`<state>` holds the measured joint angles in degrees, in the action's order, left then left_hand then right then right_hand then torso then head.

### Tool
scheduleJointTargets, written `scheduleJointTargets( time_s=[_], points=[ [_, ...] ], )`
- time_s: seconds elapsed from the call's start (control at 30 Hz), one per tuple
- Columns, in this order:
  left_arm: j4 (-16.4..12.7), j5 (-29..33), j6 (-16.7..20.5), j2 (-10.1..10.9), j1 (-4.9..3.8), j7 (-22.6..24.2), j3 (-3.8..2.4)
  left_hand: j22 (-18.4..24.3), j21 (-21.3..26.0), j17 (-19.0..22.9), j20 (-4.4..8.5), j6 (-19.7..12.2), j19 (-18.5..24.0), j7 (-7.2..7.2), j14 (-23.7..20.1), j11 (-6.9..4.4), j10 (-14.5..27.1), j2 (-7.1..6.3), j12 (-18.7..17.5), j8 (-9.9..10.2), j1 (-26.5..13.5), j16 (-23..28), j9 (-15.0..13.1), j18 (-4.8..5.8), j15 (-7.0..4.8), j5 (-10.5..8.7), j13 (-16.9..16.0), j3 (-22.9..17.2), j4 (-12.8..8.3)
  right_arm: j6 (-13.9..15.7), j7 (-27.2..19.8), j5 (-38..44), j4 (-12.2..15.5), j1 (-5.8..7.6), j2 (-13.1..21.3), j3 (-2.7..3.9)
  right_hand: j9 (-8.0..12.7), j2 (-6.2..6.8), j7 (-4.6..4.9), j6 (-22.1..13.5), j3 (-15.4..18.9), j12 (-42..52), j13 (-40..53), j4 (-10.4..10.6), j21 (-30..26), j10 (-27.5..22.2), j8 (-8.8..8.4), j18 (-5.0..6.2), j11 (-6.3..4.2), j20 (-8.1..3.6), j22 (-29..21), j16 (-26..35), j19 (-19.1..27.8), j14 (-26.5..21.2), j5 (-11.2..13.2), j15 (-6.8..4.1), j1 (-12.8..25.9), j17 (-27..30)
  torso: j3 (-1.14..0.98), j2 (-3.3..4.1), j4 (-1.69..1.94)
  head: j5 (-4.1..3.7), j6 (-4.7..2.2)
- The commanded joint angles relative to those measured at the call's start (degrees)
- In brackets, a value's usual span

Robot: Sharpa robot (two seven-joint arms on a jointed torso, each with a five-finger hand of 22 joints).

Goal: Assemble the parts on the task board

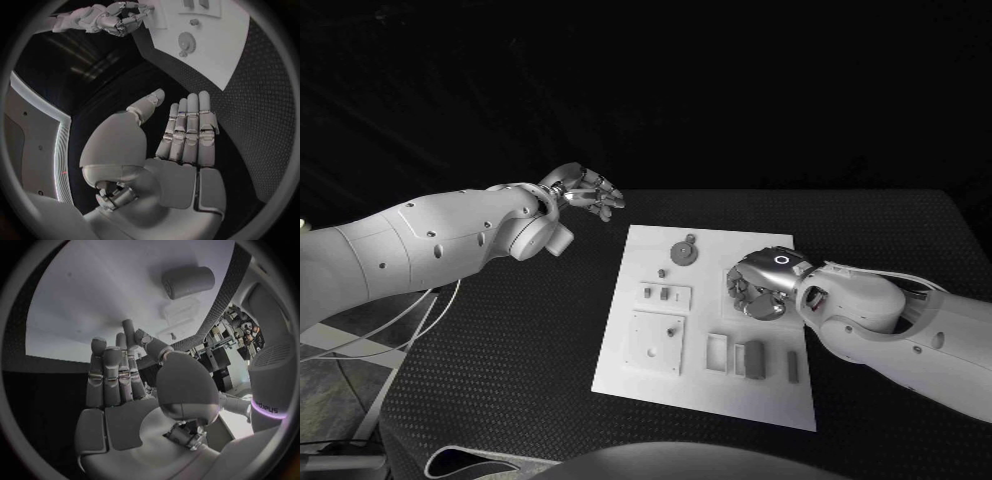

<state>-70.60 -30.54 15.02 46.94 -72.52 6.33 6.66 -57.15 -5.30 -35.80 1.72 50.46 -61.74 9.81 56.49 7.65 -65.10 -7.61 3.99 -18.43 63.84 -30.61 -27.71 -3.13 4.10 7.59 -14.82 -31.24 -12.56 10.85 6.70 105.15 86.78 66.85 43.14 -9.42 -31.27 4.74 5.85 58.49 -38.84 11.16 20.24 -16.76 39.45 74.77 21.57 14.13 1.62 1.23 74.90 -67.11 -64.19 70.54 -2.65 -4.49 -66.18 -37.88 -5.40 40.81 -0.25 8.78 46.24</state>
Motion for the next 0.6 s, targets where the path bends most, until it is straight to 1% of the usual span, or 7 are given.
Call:
scheduleJointTargets(
  time_s=[0.03,0.2,0.27,0.33,0.47,0.53,0.6],
  points=[
    [0.04,0.31,-0.34,-0.09,-0.06,0.63,-0.02,0.08,0.34,-0.08,-0.35,-0.49,0.04,0.09,0.14,0.02,-0.20,-0.14,-0.04,0.21,-0.35,0.30,-0.08,-0.83,0.21,-0.31,0.10,0.02,0.29,1.85,-0.33,0.92,1.06,0.07,0.14,0.23,-0.70,-2.06,0.00,0.55,-0.14,0.39,2.98,0.01,0.29,0.65,0.19,0.87,-0.23,-0.09,1.13,-0.22,-0.57,0.21,-0.15,-0.43,-2.72,0.03,0.04,-0.01,-0.01,0.06,0.06],
    [0.09,0.31,-0.34,-0.23,-0.06,0.61,-0.02,0.08,0.35,-0.14,-0.34,-0.49,0.03,0.08,0.15,0.02,-0.20,-0.14,-0.04,0.21,-0.26,0.36,-0.08,-0.84,0.20,-0.31,0.12,0.00,0.26,1.48,-0.23,0.98,1.67,1.20,0.16,0.62,-0.77,-1.97,-0.03,0.60,-0.13,0.41,3.07,0.02,0.33,0.69,0.22,0.87,-0.26,-0.12,1.12,-0.23,-0.66,0.29,-0.15,-0.46,-2.74,0.05,0.10,0.02,0.04,0.16,0.06],
    [0.10,0.31,-0.33,-0.29,-0.06,0.62,-0.02,0.08,0.36,-0.16,-0.33,-0.49,0.03,0.08,0.16,0.02,-0.20,-0.15,-0.04,0.21,-0.21,0.38,-0.08,-0.85,0.20,-0.30,0.13,-0.01,0.24,0.68,-0.56,-0.03,2.05,1.66,0.36,0.95,-0.80,-1.94,-0.04,0.62,-0.14,0.41,3.10,0.02,0.34,0.71,0.23,0.87,-0.27,-0.14,1.12,-0.23,-0.68,0.31,-0.15,-0.47,-2.76,0.05,0.11,0.02,0.05,0.18,0.09],
    [0.10,0.31,-0.35,-0.28,-0.06,0.62,-0.02,0.08,0.36,-0.18,-0.34,-0.49,0.03,0.08,0.16,0.02,-0.20,-0.15,-0.04,0.21,-0.20,0.39,-0.08,-0.84,0.20,-0.30,0.13,-0.01,0.24,0.54,-0.52,-0.30,2.58,2.04,0.56,1.26,-0.81,-1.93,-0.04,0.63,-0.14,0.41,3.12,0.03,0.35,0.72,0.23,0.87,-0.27,-0.14,1.12,-0.23,-0.70,0.33,-0.15,-0.47,-2.77,0.05,0.11,0.02,0.05,0.18,0.09],
    [0.14,0.31,-0.27,-0.26,-0.06,0.64,-0.02,0.08,0.37,-0.20,-0.34,-0.49,0.03,0.08,0.17,0.02,-0.20,-0.16,-0.04,0.21,-0.20,0.41,-0.08,-0.84,0.20,-0.31,0.14,0.00,0.25,0.35,-0.71,-1.92,3.88,2.43,0.91,2.12,-0.83,-1.94,-0.04,0.63,-0.16,0.40,3.14,0.04,0.35,0.72,0.23,0.87,-0.28,-0.15,1.11,-0.23,-0.71,0.34,-0.15,-0.48,-2.77,0.06,0.09,0.00,-0.02,0.32,0.11],
    [0.17,0.31,-0.27,-0.27,-0.06,0.67,-0.02,0.08,0.37,-0.22,-0.35,-0.49,0.03,0.08,0.18,0.02,-0.20,-0.15,-0.03,0.21,-0.20,0.42,-0.08,-0.84,0.20,-0.31,0.14,0.00,0.25,0.56,-1.09,-3.10,4.59,2.51,0.77,2.36,-0.84,-1.95,-0.04,0.63,-0.16,0.40,3.15,0.05,0.35,0.72,0.22,0.87,-0.28,-0.15,1.11,-0.22,-0.72,0.35,-0.15,-0.48,-2.77,0.07,0.11,0.00,-0.02,0.38,0.09],
    [0.21,0.31,-0.28,-0.30,-0.06,0.70,-0.02,0.08,0.37,-0.23,-0.35,-0.49,0.03,0.09,0.18,0.02,-0.20,-0.15,-0.03,0.21,-0.20,0.43,-0.08,-0.84,0.20,-0.31,0.14,0.00,0.26,0.70,-1.59,-4.09,5.00,2.51,0.38,2.40,-0.85,-1.97,-0.04,0.63,-0.17,0.40,3.16,0.05,0.35,0.72,0.22,0.87,-0.28,-0.15,1.11,-0.22,-0.73,0.35,-0.15,-0.48,-2.76,0.07,0.10,0.00,0.00,0.46,0.09]
  ],
)
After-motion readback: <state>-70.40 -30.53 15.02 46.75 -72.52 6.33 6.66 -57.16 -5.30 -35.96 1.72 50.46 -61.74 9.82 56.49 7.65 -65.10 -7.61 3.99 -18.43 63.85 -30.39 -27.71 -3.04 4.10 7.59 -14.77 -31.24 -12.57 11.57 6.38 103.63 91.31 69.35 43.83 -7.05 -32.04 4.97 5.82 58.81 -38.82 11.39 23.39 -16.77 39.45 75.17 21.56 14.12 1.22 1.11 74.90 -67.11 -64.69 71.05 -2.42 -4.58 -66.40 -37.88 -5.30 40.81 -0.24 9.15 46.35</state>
